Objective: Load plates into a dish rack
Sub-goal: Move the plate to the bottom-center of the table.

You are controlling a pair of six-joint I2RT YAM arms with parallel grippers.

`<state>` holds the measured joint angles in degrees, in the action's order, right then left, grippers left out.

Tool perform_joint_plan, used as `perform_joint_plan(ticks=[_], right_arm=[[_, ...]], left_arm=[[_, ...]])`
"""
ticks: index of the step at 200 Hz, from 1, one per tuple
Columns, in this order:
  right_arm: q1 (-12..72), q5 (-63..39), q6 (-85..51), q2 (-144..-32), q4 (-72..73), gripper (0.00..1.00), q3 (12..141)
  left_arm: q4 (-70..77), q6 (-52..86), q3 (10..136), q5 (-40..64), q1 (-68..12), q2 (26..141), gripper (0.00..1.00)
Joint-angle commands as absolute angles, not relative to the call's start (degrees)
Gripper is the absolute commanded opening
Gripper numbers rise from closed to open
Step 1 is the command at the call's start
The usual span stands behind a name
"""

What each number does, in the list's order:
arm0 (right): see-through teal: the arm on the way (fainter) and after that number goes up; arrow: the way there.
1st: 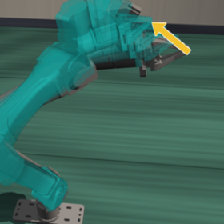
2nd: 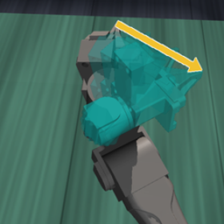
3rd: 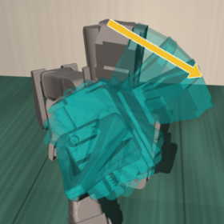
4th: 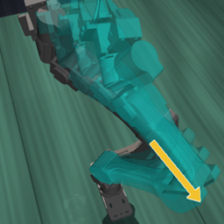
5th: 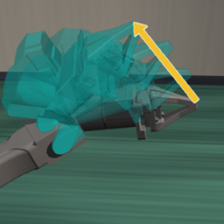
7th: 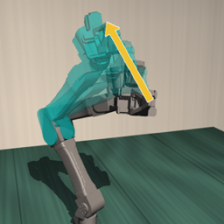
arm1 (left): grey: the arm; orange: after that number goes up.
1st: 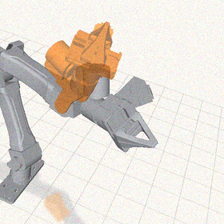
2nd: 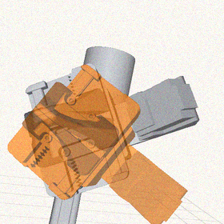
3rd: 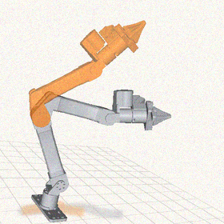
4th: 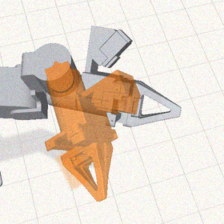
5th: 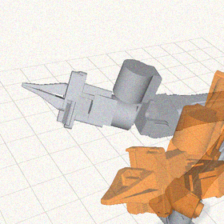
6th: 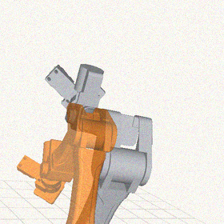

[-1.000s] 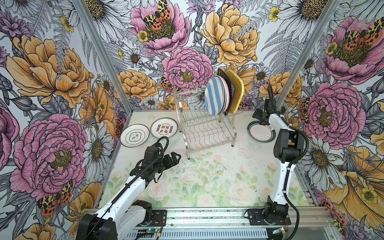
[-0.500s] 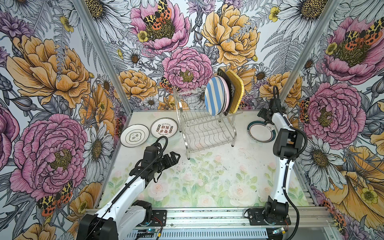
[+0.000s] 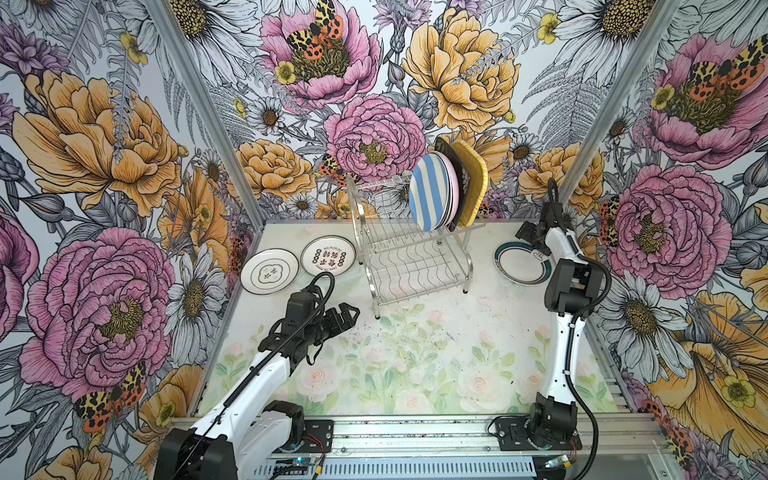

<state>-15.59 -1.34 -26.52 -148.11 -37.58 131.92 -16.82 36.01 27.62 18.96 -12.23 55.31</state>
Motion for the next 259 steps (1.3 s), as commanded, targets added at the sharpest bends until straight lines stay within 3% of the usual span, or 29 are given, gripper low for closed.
perform_joint_plan(ticks=[1, 125, 259], right_arm=[[-15.91, -4.9, -26.99, -148.99, -39.24, 0.91, 132.77], [-12.38, -11.94, -22.52, -142.48, -39.23, 0.89, 123.74], [-4.07, -7.16, -12.63, -131.79, -40.79, 0.88, 103.21]], left_arm=[[-15.12, 35.63, 26.98, 20.33, -11.51, 55.63, 0.99], [-14.53, 35.94, 26.89, 21.35, -11.15, 55.02, 0.99], [-14.15, 36.01, 27.16, 22.18, -10.99, 54.98, 0.99]])
